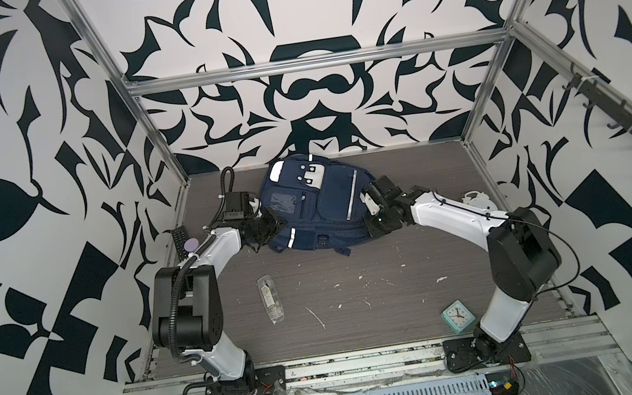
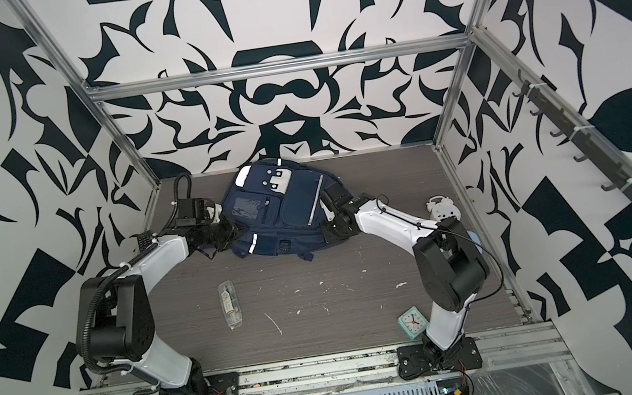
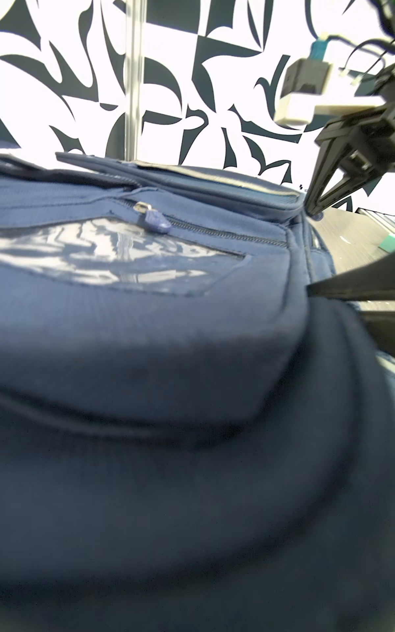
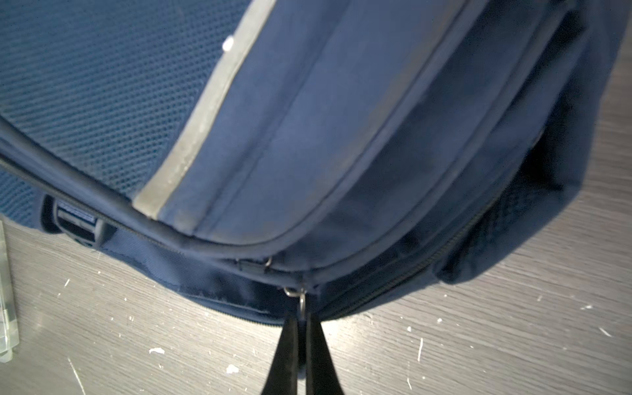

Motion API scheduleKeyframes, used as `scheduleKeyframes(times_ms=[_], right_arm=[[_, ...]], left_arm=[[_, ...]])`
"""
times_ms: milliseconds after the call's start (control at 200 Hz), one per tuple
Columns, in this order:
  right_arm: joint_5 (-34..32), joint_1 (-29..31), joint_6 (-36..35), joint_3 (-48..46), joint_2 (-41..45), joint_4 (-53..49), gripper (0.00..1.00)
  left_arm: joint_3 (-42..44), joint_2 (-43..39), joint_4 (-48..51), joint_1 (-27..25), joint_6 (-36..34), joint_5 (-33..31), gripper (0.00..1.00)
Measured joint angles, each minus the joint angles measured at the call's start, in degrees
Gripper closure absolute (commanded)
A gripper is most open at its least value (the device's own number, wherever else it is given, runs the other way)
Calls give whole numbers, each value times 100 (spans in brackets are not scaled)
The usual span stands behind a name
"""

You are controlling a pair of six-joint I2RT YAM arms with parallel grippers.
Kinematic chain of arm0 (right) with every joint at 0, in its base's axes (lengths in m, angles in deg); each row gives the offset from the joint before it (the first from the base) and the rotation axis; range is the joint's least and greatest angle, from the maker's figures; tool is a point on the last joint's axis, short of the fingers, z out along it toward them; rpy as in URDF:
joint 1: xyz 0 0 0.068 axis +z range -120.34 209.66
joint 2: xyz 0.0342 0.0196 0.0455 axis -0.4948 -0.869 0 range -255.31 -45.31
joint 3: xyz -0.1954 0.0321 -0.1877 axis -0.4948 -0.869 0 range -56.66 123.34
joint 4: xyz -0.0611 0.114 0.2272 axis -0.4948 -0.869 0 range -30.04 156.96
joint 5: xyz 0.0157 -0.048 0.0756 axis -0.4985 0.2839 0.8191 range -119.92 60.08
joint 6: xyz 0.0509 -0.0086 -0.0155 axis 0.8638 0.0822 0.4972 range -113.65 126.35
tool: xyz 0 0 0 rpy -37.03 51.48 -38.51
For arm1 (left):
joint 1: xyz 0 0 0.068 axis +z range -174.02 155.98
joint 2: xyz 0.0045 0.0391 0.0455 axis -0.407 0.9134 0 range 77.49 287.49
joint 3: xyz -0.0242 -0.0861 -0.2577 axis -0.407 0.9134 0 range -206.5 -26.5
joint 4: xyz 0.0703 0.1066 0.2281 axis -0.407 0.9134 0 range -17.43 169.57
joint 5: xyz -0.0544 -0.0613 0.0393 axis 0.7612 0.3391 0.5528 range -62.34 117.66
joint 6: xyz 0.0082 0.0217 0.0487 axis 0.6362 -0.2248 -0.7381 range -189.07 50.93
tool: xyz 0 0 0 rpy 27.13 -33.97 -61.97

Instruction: Pack the student bag

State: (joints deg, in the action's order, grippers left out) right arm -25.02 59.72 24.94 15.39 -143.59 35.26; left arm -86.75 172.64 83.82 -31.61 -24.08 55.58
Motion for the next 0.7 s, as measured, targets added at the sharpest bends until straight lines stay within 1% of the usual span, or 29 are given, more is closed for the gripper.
scheduleKeyframes(times_ms=[130,240,325,385,530,605,700], right_arm=[[24,59,7,0,66,4,100],[0,249,28,17,70,-9,100],[-24,474,48,133,44,-87,100],[-44,664,57,291,-24,-151,100],[2,1073,127,734,-380,-164,100],[87,1233,201,955,-605,-153,100],[201,1384,275,1224,-868,-136,100]], left_arm=[[-136,208,48,20,46,-22,100],[-341,385,79,37,87,-109,100],[-664,577,157,68,109,-205,100],[-1005,787,225,96,109,-229,93],[-1919,1388,369,127,28,-238,66],[-2131,1488,398,107,31,-240,58],[-2085,1438,433,39,-55,-208,51]])
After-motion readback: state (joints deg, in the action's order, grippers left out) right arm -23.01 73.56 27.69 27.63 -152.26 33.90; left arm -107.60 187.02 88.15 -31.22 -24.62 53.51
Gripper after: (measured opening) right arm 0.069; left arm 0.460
